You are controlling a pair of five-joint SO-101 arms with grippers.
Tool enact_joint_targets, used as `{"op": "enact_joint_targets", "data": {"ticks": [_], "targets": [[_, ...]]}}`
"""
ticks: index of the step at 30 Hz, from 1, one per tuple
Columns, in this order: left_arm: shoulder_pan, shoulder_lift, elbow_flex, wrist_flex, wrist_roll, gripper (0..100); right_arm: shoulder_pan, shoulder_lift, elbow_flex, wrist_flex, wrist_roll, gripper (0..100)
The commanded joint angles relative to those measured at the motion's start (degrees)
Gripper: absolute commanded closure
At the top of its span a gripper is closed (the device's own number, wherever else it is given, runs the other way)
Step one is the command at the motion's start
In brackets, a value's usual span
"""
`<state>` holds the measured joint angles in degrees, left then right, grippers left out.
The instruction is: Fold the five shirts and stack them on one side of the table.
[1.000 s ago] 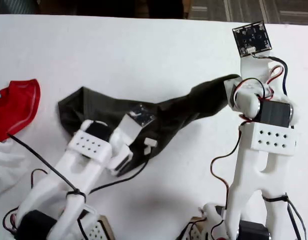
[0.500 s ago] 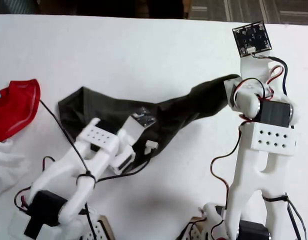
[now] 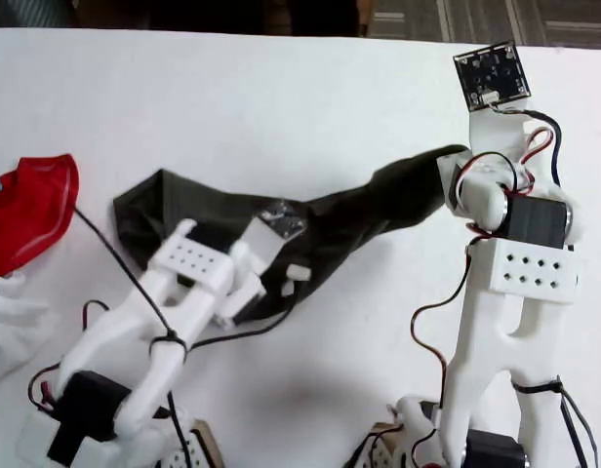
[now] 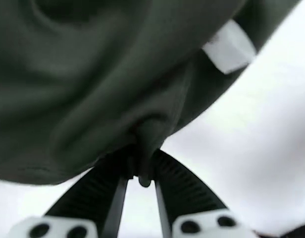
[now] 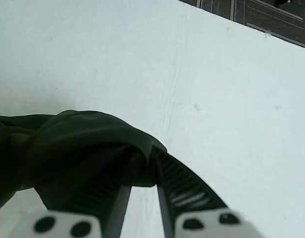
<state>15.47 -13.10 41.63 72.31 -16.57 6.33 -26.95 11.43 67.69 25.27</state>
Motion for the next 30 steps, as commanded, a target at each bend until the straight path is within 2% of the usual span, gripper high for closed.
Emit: {"op": "enact_joint_targets", "data": {"ticks": [1, 3, 5, 8, 10, 15, 20, 30], "targets": [[-1.1, -0.8, -9.3, 8.5, 0.2, 96, -0.2, -2.2, -0.4, 0.0, -0.1, 98.1], [-2.9, -0.8, -15.1, 13.1, -0.8, 96, 0.0, -2.3, -0.9, 0.0, -0.2, 98.1], [-5.9, -0.8, -22.2, 18.4, -4.7, 96, 0.5, -2.8, -2.6, 0.0, -0.2, 98.1], [-11.4, -0.8, -35.3, 27.2, -9.1, 97, 2.5, -3.6, -6.4, -0.2, -0.2, 98.1], [-15.5, -0.8, -44.1, 30.2, -11.0, 97, 3.7, -3.5, -9.4, -0.2, -0.2, 98.1], [-24.2, -3.4, -55.8, 30.2, -13.9, 97, 3.6, -4.4, -16.3, 1.8, -0.5, 98.1], [-27.1, -9.7, -61.2, 30.0, -14.3, 97, 3.8, -5.1, -22.8, 2.9, -3.0, 98.1], [-33.5, -18.7, -74.4, 28.7, -14.3, 97, 4.0, -5.1, -41.7, 9.5, -3.3, 98.1]]}}
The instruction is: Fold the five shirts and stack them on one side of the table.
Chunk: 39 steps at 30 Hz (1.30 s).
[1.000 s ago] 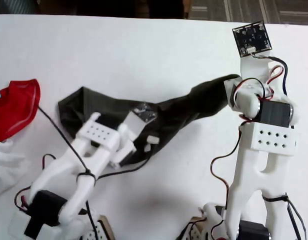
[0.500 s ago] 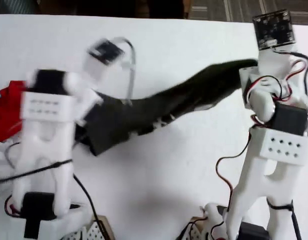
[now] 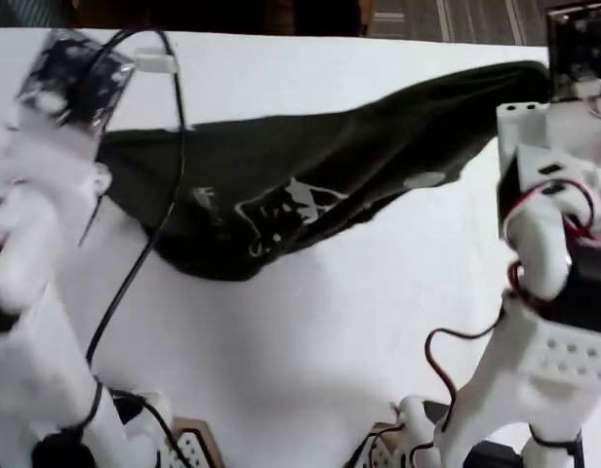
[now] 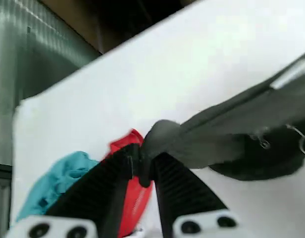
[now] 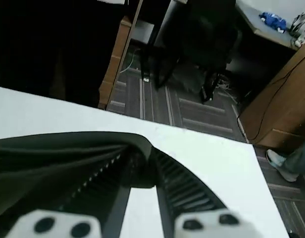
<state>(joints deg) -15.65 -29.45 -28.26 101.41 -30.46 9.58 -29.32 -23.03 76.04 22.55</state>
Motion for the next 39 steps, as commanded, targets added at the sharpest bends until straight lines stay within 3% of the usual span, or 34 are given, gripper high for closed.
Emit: {"op": "enact_joint_targets", "data": {"ticks": [1, 8, 15, 23, 39], "targets": [[-3.3, -2.9, -6.3, -0.4, -0.4, 97, 0.7, -2.7, -9.4, 2.0, -0.5, 98.1], [-4.3, -3.6, -16.1, -0.7, 0.0, 97, 0.8, -2.6, -22.9, 4.6, -0.3, 98.1], [-4.3, -3.3, -17.7, -0.4, 0.0, 97, 0.8, -2.6, -32.4, 4.4, 2.4, 98.1], [-4.3, -4.0, -16.1, -1.8, 0.1, 97, 0.5, -2.8, -33.6, 6.8, 2.2, 98.1], [-4.3, -8.1, -26.9, -2.0, 5.3, 97, 0.5, -9.7, -33.8, 9.5, -1.6, 98.1]]}}
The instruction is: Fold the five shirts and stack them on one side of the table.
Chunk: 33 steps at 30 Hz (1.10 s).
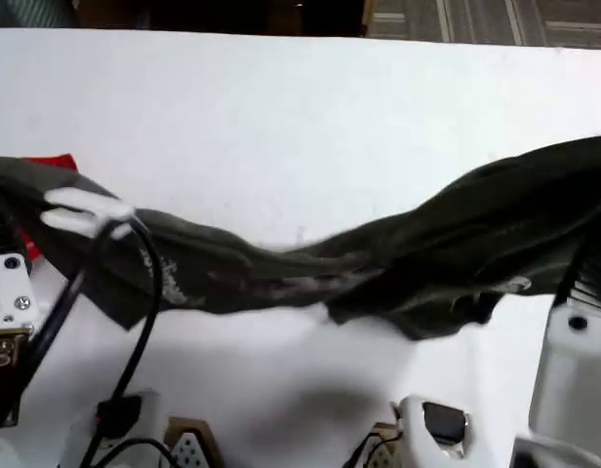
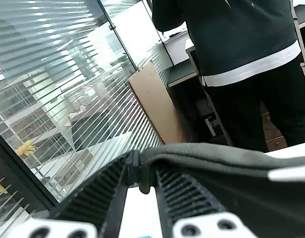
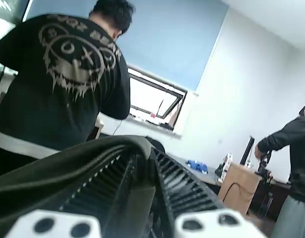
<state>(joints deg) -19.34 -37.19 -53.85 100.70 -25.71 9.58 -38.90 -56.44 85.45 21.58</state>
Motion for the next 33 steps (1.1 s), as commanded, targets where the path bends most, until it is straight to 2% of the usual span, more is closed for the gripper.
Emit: {"op": "enact_joint_targets", "data": {"ticks": [1, 6, 12, 17, 23, 29, 33], "targets": [[-0.6, -0.4, -1.7, -1.3, 0.5, 97, 0.5, -0.1, -0.4, 0.1, -0.5, 98.1], [-0.6, 0.2, -0.9, -1.3, 0.3, 97, 0.5, 0.6, 1.6, -0.1, -0.5, 98.1], [-0.6, 6.2, 11.7, -6.2, 0.3, 97, 0.4, 5.0, 14.3, -2.2, -0.7, 98.1], [-0.4, 14.2, 19.1, -12.9, 0.5, 97, 0.3, 9.9, 28.5, -11.7, -0.6, 98.1], [-0.3, 27.4, 20.4, -17.8, 0.2, 96, 0.1, 17.9, 41.1, -25.0, -0.3, 98.1], [-0.2, 40.1, 20.4, -24.9, 0.1, 96, -1.4, 30.9, 42.3, -35.8, -0.1, 98.1], [-0.2, 44.8, 20.4, -26.9, -1.1, 96, -1.8, 38.9, 38.8, -37.5, -0.1, 98.1]]}}
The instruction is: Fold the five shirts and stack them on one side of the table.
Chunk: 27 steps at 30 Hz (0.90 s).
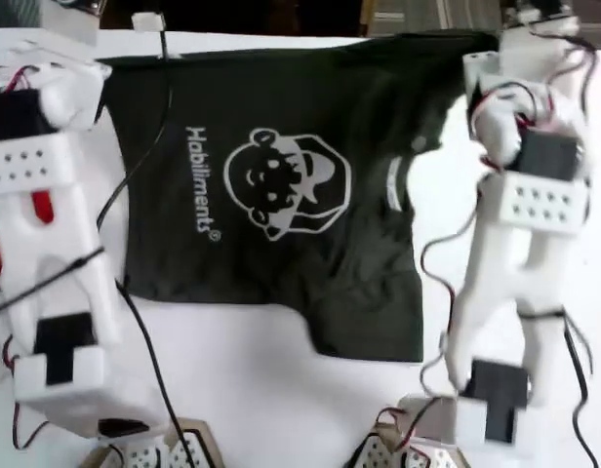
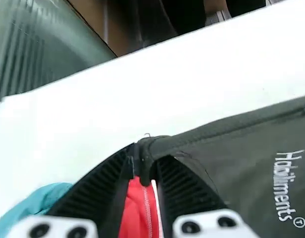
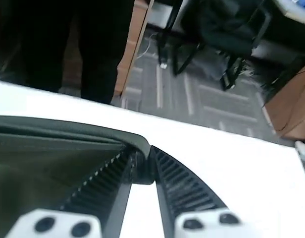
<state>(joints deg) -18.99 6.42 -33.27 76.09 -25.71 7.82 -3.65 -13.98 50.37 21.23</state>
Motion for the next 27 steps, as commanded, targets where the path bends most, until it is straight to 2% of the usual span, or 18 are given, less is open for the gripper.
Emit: {"op": "enact_joint_targets", "data": {"ticks": [1, 13, 21, 27], "targets": [[-0.5, 2.3, -0.1, -2.3, -1.5, 96, -0.1, 5.5, -4.2, -2.2, 0.3, 98.1], [2.7, 14.8, 0.2, 2.4, -1.9, 96, -3.3, 17.9, -4.4, 4.4, 0.2, 98.1], [3.6, 20.0, -0.1, 11.2, -2.0, 97, -4.2, 22.0, -4.4, 13.5, 0.3, 98.1], [6.2, 19.7, -0.1, 20.5, -6.1, 97, -3.9, 19.8, -4.5, 19.5, 0.3, 98.1]]}}
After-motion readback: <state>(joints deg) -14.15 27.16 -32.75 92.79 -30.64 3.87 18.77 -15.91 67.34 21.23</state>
